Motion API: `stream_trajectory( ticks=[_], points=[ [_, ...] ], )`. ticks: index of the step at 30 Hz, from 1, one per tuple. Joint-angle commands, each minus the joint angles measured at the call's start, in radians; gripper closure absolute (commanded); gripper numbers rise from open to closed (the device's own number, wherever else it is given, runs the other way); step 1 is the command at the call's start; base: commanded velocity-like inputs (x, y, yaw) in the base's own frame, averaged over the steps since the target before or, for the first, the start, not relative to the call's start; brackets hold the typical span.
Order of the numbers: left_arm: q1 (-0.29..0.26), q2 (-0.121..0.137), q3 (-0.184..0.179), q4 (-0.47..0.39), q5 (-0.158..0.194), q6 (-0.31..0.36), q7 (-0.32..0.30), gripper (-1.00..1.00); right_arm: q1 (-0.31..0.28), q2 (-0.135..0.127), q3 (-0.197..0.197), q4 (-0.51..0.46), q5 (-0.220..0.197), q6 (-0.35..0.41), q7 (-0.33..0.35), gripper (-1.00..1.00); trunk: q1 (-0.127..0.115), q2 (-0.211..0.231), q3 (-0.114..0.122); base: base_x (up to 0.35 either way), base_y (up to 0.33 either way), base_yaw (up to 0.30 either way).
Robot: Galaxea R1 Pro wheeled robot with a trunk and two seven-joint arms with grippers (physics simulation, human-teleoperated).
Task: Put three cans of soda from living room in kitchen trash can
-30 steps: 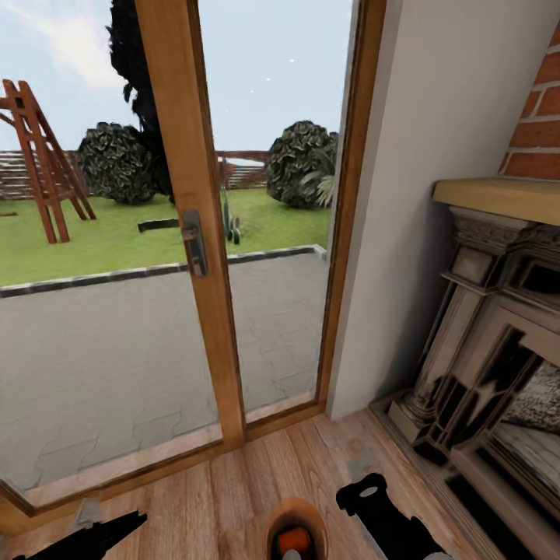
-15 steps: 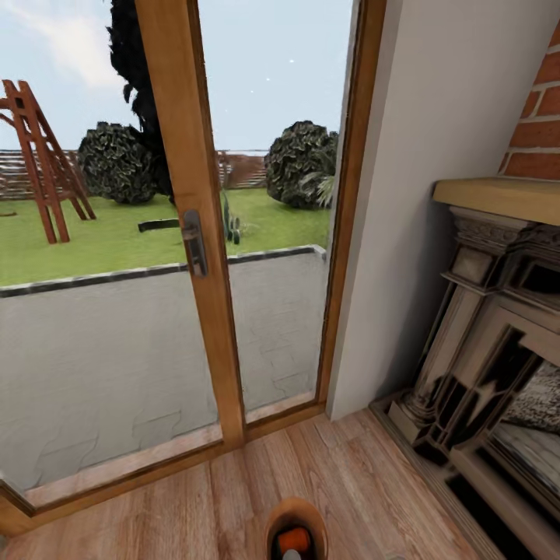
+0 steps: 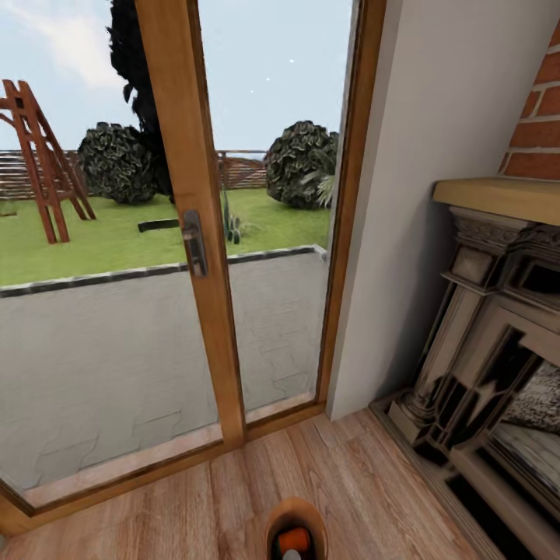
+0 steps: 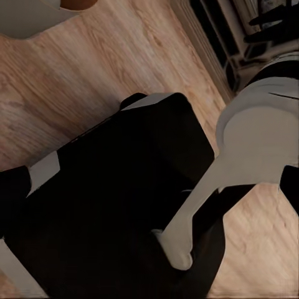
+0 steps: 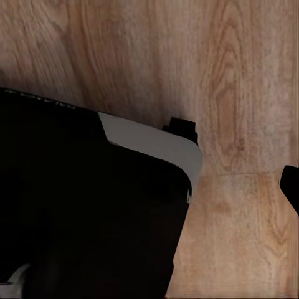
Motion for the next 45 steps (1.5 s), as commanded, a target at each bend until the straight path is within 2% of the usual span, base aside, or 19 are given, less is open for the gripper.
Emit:
stream_trajectory(
  ticks=[1,3,8,13,17,18,21,22,23,24,29,30,31,32,38,45],
  points=[
    [0.001,-0.001,-0.012,0.0,0.0,-0.003,0.008,-1.0,0.004,-0.003,0.0,0.001,0.0,-0.003,0.0,-1.0,0.0,0.0,0.0,0.0,0.0,0.0],
    [0.003,-0.003,-0.031,0.001,0.0,-0.006,0.019,-1.0,0.009,-0.007,0.0,0.002,-0.001,-0.006,0.001,-1.0,0.0,0.0,0.0,0.0,0.0,0.0],
    [0.005,-0.006,-0.052,0.001,-0.001,-0.01,0.031,-1.0,0.015,-0.012,0.0,0.003,-0.001,-0.01,0.001,-1.0,0.0,0.0,0.0,0.0,0.0,0.0],
    [0.006,-0.008,-0.061,0.0,-0.001,-0.011,0.037,-1.0,0.017,-0.02,0.0,0.004,0.0,-0.012,0.001,-1.0,0.0,0.0,0.0,0.0,0.0,0.0],
    [0.006,-0.008,-0.063,0.0,-0.001,-0.012,0.04,-1.0,0.021,-0.038,0.0,0.004,-0.001,-0.012,-0.001,-1.0,0.0,0.0,0.0,0.0,0.0,0.0],
    [0.006,-0.009,-0.064,0.0,-0.001,-0.012,0.07,-1.0,0.032,-0.061,0.0,0.004,0.0,-0.013,-0.002,-1.0,0.0,0.0,0.0,0.0,0.0,0.0],
    [0.006,-0.014,-0.065,0.001,-0.001,-0.012,0.135,-1.0,0.047,-0.078,0.0,0.004,0.0,-0.013,-0.013,-1.0,0.0,0.0,0.0,0.0,0.0,0.0],
    [0.006,-0.024,-0.065,0.002,-0.001,-0.011,0.201,-1.0,0.057,-0.085,0.0,0.004,0.0,-0.017,-0.034,-1.0,0.0,0.0,0.0,0.0,0.0,0.0],
    [0.006,-0.047,-0.065,0.002,-0.001,-0.009,0.324,-1.0,0.067,-0.09,0.001,0.004,0.0,-0.031,-0.087,-1.0,0.0,0.0,0.0,0.0,0.0,0.0],
    [0.006,-0.064,-0.064,0.003,-0.001,-0.008,0.416,-1.0,0.073,-0.092,0.002,0.004,0.001,-0.039,-0.133,-1.0,0.0,0.0,0.0,0.0,0.0,0.0],
    [0.007,-0.089,-0.064,0.005,-0.001,-0.006,0.628,-1.0,0.086,-0.094,0.003,0.004,0.002,-0.048,-0.255,-1.0,0.0,0.0,0.0,0.0,0.0,0.0],
    [0.007,-0.089,-0.064,0.005,-0.001,-0.006,0.628,-1.0,0.086,-0.094,0.003,0.004,0.002,-0.048,-0.255,-1.0,0.0,0.0,0.0,0.0,0.0,0.0],
    [0.01,-0.094,-0.064,0.005,-0.001,-0.005,0.698,-1.0,0.088,-0.094,0.004,0.004,0.003,-0.049,-0.292,-1.0,0.0,0.0,0.0,0.0,0.0,0.0],
    [0.01,-0.094,-0.064,0.005,-0.001,-0.005,0.698,-1.0,0.088,-0.094,0.004,0.004,0.003,-0.049,-0.292,-1.0,0.0,0.0,0.0,0.0,0.0,0.0],
    [0.048,-0.101,-0.064,0.006,-0.001,-0.004,0.868,-1.0,0.091,-0.087,0.005,0.004,0.004,-0.051,-0.348,-1.0,0.0,0.0,0.0,0.0,0.0,0.0],
    [0.061,-0.108,-0.065,0.004,0.0,-0.005,0.902,-1.0,0.092,-0.069,0.005,0.004,0.004,-0.051,-0.358,-1.0,0.0,0.0,0.0,0.0,0.0,0.0]
  ],
)
